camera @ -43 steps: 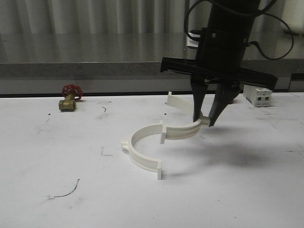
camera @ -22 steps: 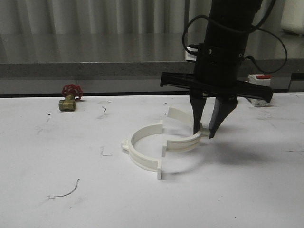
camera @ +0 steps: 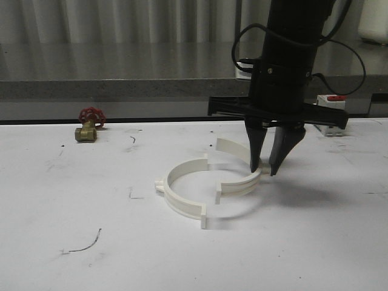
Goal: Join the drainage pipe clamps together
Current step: 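Lower and push the clamp half against the placed half, closing the ring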
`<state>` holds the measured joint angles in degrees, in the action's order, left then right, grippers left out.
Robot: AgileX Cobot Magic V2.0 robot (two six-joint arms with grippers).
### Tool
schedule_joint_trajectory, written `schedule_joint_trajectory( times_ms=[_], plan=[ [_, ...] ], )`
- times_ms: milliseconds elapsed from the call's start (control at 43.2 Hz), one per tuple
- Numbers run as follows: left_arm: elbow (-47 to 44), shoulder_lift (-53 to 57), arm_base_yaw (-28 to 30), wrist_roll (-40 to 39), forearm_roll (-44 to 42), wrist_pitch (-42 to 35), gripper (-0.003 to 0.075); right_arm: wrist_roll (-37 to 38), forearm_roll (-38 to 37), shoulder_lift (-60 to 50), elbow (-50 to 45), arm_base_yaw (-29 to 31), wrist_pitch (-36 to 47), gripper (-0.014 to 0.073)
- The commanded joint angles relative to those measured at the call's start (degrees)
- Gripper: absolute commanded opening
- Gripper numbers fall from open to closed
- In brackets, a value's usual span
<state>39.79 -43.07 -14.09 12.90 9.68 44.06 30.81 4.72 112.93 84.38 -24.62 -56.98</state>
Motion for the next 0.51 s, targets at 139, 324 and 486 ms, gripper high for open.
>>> schedule_joint_trajectory(
  times_ms=[139,324,486],
  plan=[
    [1.58,0.13,0.24,-0.08,0.64,-3.59,0.0375,-1.30,-0.46,-3.05,1.73,0.05,1.07,0.0143],
    [1.58,0.13,0.24,-0.08,0.64,-3.59,0.0375,-1.30,-0.46,-3.05,1.73,0.05,1.96,0.0143],
    [1.58,0.13,0.24,-0.08,0.64,-3.59,0.0375,-1.30,-0.46,-3.05,1.73,0.05,2.06,0.0143]
  ],
)
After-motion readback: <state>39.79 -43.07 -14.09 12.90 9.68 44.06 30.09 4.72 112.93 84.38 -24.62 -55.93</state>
